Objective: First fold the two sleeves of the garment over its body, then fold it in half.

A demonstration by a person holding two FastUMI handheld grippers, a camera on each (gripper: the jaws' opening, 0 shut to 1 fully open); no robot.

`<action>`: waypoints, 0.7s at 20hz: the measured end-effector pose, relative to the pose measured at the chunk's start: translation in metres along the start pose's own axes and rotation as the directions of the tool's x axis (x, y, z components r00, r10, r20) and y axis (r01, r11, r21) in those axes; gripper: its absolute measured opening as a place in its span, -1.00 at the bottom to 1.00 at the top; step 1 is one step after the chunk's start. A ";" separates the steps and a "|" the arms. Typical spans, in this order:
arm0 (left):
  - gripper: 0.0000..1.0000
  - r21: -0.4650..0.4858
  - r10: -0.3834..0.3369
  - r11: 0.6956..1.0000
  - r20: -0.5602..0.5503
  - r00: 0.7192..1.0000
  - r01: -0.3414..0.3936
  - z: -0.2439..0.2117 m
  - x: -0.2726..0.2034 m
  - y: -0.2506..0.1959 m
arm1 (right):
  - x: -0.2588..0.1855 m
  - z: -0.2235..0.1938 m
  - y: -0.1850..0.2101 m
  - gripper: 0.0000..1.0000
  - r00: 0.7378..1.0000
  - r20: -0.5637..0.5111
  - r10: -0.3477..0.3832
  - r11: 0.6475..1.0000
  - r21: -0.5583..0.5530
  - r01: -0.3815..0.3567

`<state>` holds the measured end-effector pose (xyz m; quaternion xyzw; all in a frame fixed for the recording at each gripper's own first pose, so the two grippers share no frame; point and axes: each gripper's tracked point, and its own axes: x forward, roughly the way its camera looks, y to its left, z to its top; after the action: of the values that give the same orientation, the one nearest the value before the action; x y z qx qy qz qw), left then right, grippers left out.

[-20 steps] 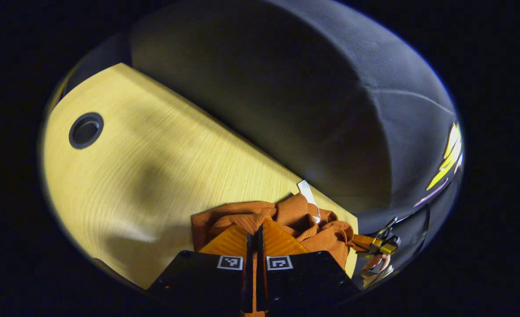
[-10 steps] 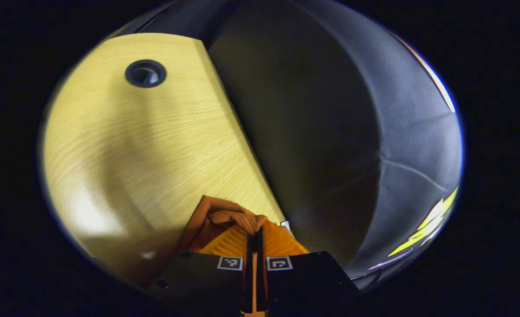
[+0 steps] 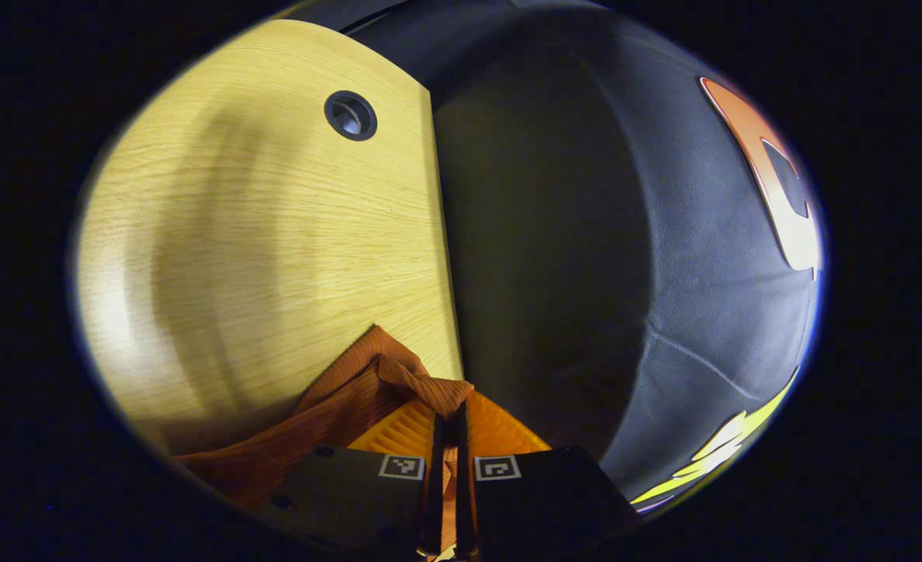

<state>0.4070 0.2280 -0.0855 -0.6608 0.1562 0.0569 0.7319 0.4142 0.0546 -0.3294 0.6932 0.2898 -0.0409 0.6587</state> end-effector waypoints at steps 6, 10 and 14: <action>-0.07 0.076 0.054 0.996 -0.022 0.998 -0.052 -0.003 -0.001 -0.003 | -0.009 0.011 0.004 -0.32 0.999 0.045 -0.010 0.999 0.054 0.007; 0.43 0.055 0.044 0.998 -0.042 0.998 -0.042 -0.009 -0.001 -0.017 | -0.026 0.009 0.032 0.28 0.999 0.031 0.035 0.999 0.021 -0.035; 1.00 0.004 -0.067 0.998 -0.073 0.995 0.068 -0.014 -0.007 -0.055 | -0.052 0.006 0.075 0.56 0.996 0.013 0.087 0.990 -0.111 -0.085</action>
<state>0.4143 0.2081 -0.0320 -0.6650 0.1606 0.0077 0.7294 0.4072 0.0339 -0.2401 0.6670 0.2555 -0.0025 0.6998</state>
